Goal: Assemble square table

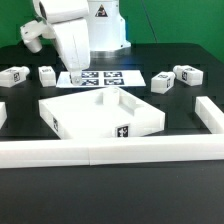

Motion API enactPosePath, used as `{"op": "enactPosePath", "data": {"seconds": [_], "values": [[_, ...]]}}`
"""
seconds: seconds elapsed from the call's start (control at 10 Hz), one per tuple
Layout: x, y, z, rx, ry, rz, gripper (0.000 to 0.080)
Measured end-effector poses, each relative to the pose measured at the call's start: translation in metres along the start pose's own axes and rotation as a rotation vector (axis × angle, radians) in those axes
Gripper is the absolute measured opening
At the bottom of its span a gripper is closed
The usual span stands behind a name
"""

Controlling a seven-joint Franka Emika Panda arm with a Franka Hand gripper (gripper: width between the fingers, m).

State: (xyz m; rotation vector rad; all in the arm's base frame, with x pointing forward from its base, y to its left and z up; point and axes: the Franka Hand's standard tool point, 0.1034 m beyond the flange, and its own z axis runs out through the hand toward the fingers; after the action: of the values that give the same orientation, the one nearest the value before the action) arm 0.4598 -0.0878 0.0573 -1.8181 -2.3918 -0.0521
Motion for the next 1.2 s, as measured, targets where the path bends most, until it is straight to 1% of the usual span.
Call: {"op": "enactPosePath", "data": {"seconds": [0.2,0.3,0.4,0.6,0.8,0.9,1.0,1.1,1.2], "values": [[-0.017,-0.005,0.008,-0.044,0.005,-0.068,0.065],[-0.021,-0.006,0.01,-0.059,0.021,-0.102,0.065],[-0.021,-0.006,0.015,-0.064,0.03,-0.105,0.065],[-0.019,-0.008,0.025,-0.062,0.036,-0.09,0.065],[-0.014,-0.003,0.032,-0.068,0.028,-0.058,0.065],[-0.01,-0.001,0.039,-0.067,0.032,-0.047,0.065],[-0.01,0.001,0.047,-0.064,0.035,-0.036,0.065],[-0.01,0.0,0.051,-0.064,0.037,-0.02,0.065],[-0.011,-0.001,0.051,-0.062,0.035,-0.023,0.065]]}}
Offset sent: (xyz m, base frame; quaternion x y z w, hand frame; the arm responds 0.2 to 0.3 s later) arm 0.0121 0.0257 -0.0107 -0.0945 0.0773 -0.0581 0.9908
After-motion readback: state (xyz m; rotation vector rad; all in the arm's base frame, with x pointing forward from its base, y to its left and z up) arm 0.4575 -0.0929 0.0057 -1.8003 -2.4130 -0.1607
